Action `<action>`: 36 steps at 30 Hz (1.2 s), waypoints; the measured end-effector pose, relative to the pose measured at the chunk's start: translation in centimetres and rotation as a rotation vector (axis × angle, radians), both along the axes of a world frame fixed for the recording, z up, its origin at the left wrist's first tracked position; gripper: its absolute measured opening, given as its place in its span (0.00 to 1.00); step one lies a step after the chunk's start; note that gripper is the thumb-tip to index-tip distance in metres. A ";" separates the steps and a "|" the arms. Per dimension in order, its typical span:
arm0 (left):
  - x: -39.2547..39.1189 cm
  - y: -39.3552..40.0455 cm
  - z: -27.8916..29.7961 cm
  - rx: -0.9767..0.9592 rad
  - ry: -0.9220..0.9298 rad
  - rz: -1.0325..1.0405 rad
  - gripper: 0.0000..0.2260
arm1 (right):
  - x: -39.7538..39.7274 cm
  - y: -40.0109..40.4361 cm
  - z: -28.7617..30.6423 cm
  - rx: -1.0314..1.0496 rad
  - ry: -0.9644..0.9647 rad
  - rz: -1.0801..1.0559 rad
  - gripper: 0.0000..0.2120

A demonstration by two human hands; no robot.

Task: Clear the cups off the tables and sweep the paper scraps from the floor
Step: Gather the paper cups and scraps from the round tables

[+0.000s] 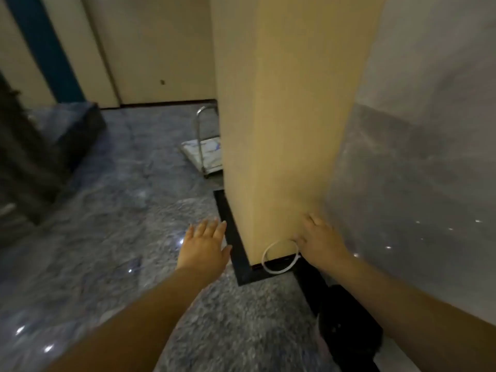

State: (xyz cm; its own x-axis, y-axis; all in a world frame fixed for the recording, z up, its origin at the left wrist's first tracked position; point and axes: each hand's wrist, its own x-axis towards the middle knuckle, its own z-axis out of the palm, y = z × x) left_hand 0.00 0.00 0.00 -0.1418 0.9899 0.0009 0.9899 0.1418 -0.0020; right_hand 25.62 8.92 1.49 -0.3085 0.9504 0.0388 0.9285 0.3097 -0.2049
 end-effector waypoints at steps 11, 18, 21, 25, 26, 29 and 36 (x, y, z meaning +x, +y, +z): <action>-15.3 -21.9 -3.6 -0.047 -0.012 0.420 0.29 | -20.8 -12.4 -3.4 -0.150 -0.074 0.457 0.30; -23.2 -39.5 -4.6 -0.081 -0.024 0.692 0.29 | -34.8 -26.1 -4.6 -0.126 -0.107 0.699 0.30; -25.4 -46.8 -4.8 -0.085 -0.040 0.811 0.29 | -39.5 -31.9 -5.3 -0.135 -0.109 0.802 0.30; -27.5 -55.5 -4.9 -0.084 -0.051 0.965 0.29 | -45.1 -38.9 -6.1 -0.139 -0.127 0.960 0.30; -27.8 -57.3 -5.0 -0.083 -0.052 1.004 0.29 | -46.4 -40.4 -6.2 -0.142 -0.133 0.997 0.30; -28.7 -62.2 -5.4 -0.078 -0.063 1.110 0.29 | -50.4 -44.8 -6.7 -0.154 -0.144 1.108 0.30; -32.7 -70.7 -7.2 -0.060 -0.090 1.337 0.29 | -60.6 -53.3 -8.4 -0.162 -0.197 1.336 0.30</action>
